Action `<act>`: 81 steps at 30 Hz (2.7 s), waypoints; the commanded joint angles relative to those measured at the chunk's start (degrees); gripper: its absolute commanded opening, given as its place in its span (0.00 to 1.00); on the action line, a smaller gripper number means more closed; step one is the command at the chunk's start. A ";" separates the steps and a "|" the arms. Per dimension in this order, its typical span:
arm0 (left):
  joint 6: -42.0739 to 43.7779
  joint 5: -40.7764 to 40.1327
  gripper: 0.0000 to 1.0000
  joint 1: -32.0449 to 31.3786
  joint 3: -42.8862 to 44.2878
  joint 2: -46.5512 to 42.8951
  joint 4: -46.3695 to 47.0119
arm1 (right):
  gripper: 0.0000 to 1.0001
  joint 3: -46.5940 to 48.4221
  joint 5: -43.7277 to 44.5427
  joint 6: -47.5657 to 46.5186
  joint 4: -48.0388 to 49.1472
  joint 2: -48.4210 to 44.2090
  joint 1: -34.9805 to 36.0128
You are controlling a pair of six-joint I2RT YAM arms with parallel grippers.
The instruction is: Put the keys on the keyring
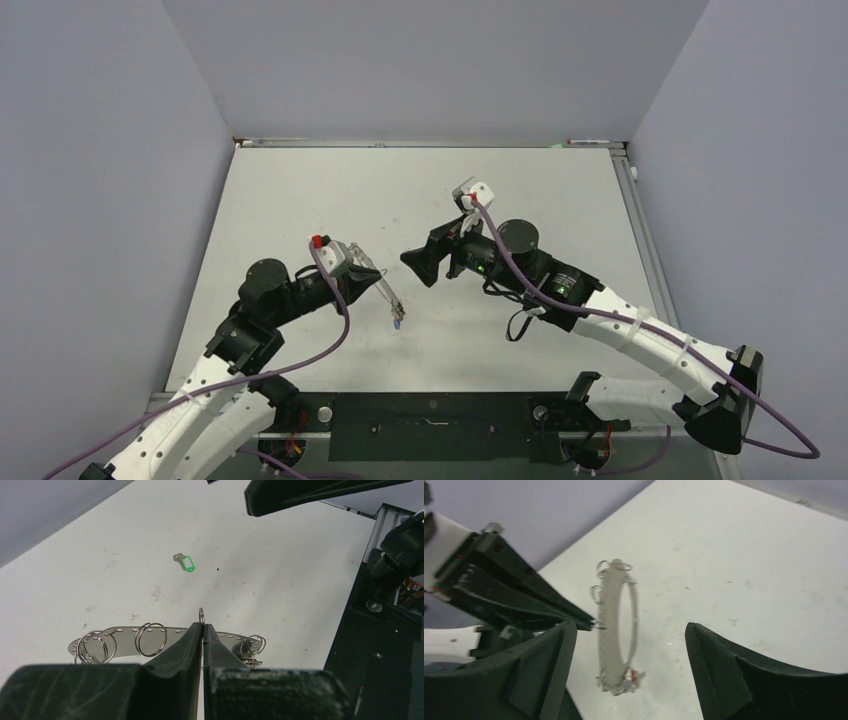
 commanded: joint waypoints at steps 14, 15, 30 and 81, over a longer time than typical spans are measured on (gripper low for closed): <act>-0.97 2.72 0.00 -0.10 9.11 3.20 -10.87 | 0.91 -8.31 -31.14 -41.15 -0.91 -2.75 -5.05; -0.97 3.33 0.00 -0.15 9.14 3.25 -10.88 | 0.89 -7.57 -33.43 -41.83 -1.28 -1.75 -5.73; -0.97 5.49 0.00 -0.68 8.66 3.67 -11.08 | 0.75 4.22 -47.14 -45.59 -3.80 12.19 -6.86; -2.66 6.25 0.00 -0.77 8.26 3.84 -10.50 | 0.05 11.62 -53.50 -51.36 -8.11 21.70 -4.76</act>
